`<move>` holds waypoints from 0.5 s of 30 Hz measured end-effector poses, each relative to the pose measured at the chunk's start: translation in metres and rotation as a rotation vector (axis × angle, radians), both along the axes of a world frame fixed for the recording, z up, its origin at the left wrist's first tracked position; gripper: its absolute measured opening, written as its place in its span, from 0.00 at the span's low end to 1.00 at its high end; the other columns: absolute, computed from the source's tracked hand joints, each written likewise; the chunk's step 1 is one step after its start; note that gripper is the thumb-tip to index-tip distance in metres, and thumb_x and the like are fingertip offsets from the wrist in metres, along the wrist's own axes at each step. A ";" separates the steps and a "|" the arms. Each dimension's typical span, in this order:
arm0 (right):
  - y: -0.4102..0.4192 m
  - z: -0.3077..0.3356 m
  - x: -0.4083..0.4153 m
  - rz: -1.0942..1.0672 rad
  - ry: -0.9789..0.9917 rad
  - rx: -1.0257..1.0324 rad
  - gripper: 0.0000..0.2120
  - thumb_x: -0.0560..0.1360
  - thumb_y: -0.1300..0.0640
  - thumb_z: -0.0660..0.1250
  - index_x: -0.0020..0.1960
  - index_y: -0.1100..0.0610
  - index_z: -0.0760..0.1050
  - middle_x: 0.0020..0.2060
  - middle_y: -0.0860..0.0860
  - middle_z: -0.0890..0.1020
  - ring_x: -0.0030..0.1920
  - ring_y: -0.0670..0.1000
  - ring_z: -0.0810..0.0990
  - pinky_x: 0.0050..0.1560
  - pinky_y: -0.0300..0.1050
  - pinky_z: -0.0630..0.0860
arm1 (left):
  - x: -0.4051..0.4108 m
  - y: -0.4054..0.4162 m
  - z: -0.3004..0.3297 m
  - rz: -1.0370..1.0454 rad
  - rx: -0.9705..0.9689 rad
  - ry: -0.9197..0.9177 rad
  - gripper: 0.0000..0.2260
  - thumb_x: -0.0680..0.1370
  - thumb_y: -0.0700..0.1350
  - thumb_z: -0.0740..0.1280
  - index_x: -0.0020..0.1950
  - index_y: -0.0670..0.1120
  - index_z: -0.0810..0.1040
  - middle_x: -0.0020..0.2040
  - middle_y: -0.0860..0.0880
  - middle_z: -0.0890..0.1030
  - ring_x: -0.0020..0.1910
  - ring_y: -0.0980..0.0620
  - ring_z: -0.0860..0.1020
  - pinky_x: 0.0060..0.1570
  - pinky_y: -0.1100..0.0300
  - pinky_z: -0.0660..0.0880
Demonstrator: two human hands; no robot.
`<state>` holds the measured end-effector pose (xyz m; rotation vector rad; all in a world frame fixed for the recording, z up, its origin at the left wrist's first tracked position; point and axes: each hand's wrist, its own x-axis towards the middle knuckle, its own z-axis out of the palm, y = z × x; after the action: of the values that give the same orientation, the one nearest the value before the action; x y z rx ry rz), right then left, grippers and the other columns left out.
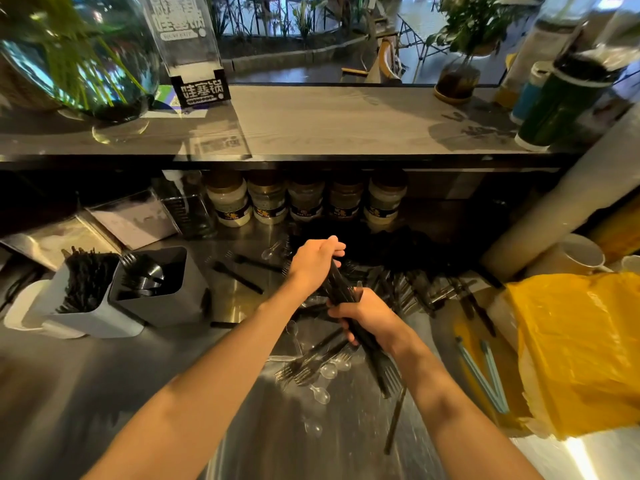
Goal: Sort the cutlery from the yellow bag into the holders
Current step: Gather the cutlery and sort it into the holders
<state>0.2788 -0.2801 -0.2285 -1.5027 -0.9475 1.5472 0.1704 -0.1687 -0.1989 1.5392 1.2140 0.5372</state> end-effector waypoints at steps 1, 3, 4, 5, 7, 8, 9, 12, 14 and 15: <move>0.000 0.000 0.000 0.001 -0.005 0.000 0.01 0.75 0.65 0.70 0.45 0.62 0.78 0.27 0.55 0.75 0.22 0.52 0.71 0.22 0.41 0.70 | 0.000 -0.003 0.002 -0.021 0.032 0.055 0.21 0.82 0.55 0.54 0.61 0.47 0.82 0.56 0.51 0.84 0.49 0.53 0.82 0.59 0.54 0.74; 0.000 0.002 -0.001 -0.001 -0.022 0.002 0.03 0.75 0.64 0.70 0.43 0.62 0.78 0.27 0.55 0.75 0.22 0.52 0.72 0.23 0.42 0.71 | -0.002 -0.007 0.003 -0.071 0.091 0.166 0.24 0.78 0.59 0.52 0.59 0.49 0.82 0.57 0.49 0.83 0.55 0.50 0.80 0.61 0.50 0.73; 0.000 0.003 -0.002 -0.008 -0.034 0.002 0.04 0.75 0.64 0.70 0.42 0.62 0.78 0.27 0.55 0.75 0.22 0.52 0.72 0.23 0.41 0.71 | -0.003 -0.007 0.002 -0.108 0.107 0.186 0.23 0.79 0.59 0.52 0.59 0.49 0.80 0.59 0.47 0.82 0.58 0.49 0.78 0.64 0.48 0.72; 0.001 0.004 -0.002 -0.023 -0.037 0.004 0.05 0.75 0.64 0.70 0.41 0.62 0.77 0.27 0.55 0.75 0.22 0.51 0.72 0.23 0.41 0.71 | -0.005 -0.007 0.001 -0.134 0.112 0.142 0.22 0.81 0.57 0.52 0.63 0.48 0.79 0.63 0.47 0.79 0.63 0.49 0.76 0.66 0.49 0.70; 0.002 0.007 -0.003 -0.124 0.036 0.007 0.06 0.76 0.63 0.70 0.40 0.60 0.76 0.27 0.54 0.74 0.22 0.50 0.71 0.23 0.40 0.69 | -0.010 -0.006 -0.002 -0.080 0.049 -0.150 0.19 0.85 0.52 0.54 0.74 0.50 0.70 0.72 0.50 0.73 0.70 0.52 0.71 0.69 0.52 0.67; 0.005 0.009 -0.002 -0.228 0.126 0.005 0.06 0.76 0.63 0.69 0.40 0.59 0.76 0.26 0.53 0.73 0.22 0.49 0.70 0.23 0.39 0.68 | -0.011 -0.007 -0.003 0.001 -0.008 -0.297 0.18 0.85 0.50 0.54 0.76 0.51 0.67 0.73 0.50 0.71 0.70 0.53 0.70 0.68 0.52 0.68; 0.009 0.011 0.000 -0.349 0.240 0.008 0.06 0.77 0.63 0.68 0.41 0.59 0.75 0.26 0.52 0.73 0.22 0.48 0.70 0.23 0.39 0.67 | -0.011 -0.010 -0.005 0.085 -0.073 -0.394 0.18 0.86 0.49 0.55 0.76 0.51 0.66 0.72 0.49 0.71 0.68 0.52 0.71 0.67 0.51 0.70; 0.025 0.022 0.009 -0.665 0.501 0.112 0.06 0.80 0.63 0.65 0.44 0.58 0.74 0.27 0.50 0.72 0.23 0.47 0.70 0.24 0.39 0.67 | -0.008 -0.031 -0.018 0.169 -0.390 -0.396 0.18 0.85 0.55 0.54 0.71 0.50 0.71 0.66 0.47 0.77 0.57 0.51 0.78 0.54 0.51 0.75; 0.032 0.031 0.014 -0.805 0.546 0.205 0.06 0.80 0.63 0.65 0.44 0.57 0.73 0.28 0.50 0.72 0.25 0.47 0.71 0.25 0.41 0.69 | -0.010 -0.053 -0.024 0.068 -0.628 -0.322 0.25 0.83 0.62 0.50 0.68 0.47 0.74 0.57 0.44 0.81 0.50 0.47 0.79 0.47 0.52 0.75; 0.033 0.034 0.016 -0.856 0.539 0.240 0.06 0.80 0.63 0.66 0.45 0.57 0.73 0.28 0.50 0.72 0.25 0.47 0.71 0.26 0.41 0.70 | -0.013 -0.062 -0.026 0.019 -0.721 -0.329 0.27 0.83 0.63 0.50 0.67 0.46 0.75 0.54 0.43 0.82 0.48 0.45 0.80 0.46 0.51 0.76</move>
<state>0.2946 -0.2474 -0.1942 -1.0149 -0.1143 1.0496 0.1578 -0.2311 -0.2244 0.7926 1.0087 0.2947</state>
